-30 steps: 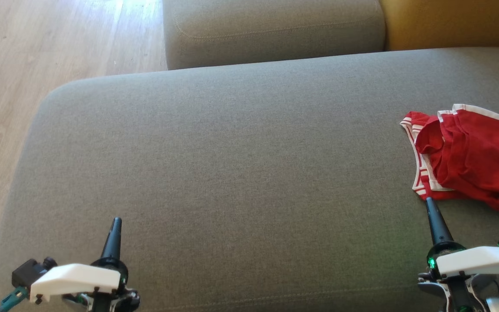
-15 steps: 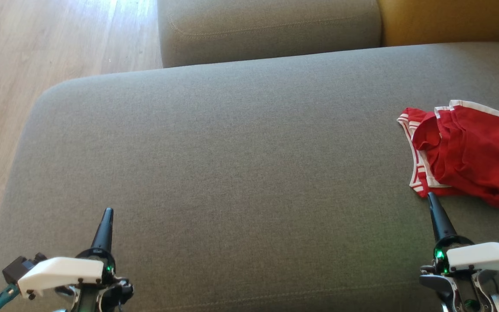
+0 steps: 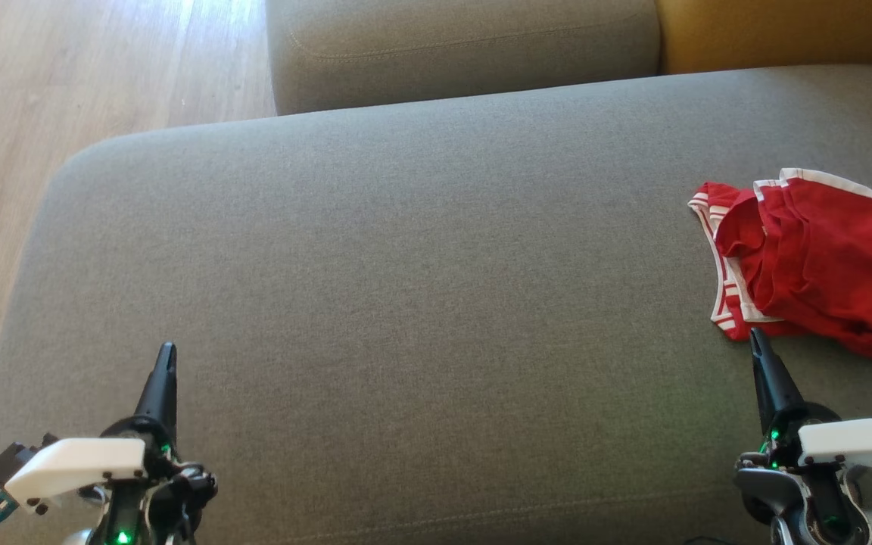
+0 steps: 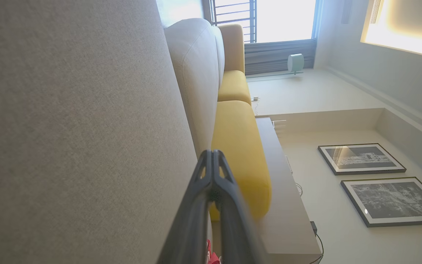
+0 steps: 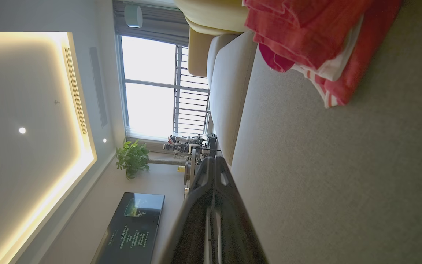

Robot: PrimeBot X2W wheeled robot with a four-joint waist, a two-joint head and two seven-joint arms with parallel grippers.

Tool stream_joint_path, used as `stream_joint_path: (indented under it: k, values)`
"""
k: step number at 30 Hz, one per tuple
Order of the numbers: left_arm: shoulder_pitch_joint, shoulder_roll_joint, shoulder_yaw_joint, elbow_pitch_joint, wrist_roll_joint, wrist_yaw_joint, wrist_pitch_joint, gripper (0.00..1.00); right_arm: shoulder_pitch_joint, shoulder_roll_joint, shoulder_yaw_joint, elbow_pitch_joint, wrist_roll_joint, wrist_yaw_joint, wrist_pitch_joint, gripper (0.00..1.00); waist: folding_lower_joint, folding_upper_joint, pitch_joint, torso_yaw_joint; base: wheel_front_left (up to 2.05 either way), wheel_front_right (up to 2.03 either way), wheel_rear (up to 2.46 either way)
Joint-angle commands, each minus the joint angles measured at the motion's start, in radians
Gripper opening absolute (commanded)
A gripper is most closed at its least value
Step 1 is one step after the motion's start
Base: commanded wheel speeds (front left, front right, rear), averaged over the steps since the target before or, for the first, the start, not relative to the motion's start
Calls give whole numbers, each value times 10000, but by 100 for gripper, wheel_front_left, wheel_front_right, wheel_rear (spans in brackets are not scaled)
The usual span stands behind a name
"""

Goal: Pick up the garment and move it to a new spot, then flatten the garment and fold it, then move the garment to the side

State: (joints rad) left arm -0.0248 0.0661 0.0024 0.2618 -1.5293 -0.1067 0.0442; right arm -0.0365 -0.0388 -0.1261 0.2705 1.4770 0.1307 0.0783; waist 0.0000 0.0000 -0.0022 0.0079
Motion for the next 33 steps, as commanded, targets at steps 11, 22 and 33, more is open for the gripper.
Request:
stream_joint_path:
  k: [11,22,33]
  values:
    - [-799,129,716,-185,-1125,-240,371,0,-714,-114,122,-258,1317,0,349,0,0,0,54,-79,0,0,0]
    - [-803,94,765,-183,-1084,-240,410,0,-714,-114,123,-258,1317,0,349,0,0,0,54,-79,0,0,0]
    - [-806,63,809,-180,-1047,-240,445,0,-714,-114,123,-258,1317,0,349,0,0,0,54,-79,0,0,0]
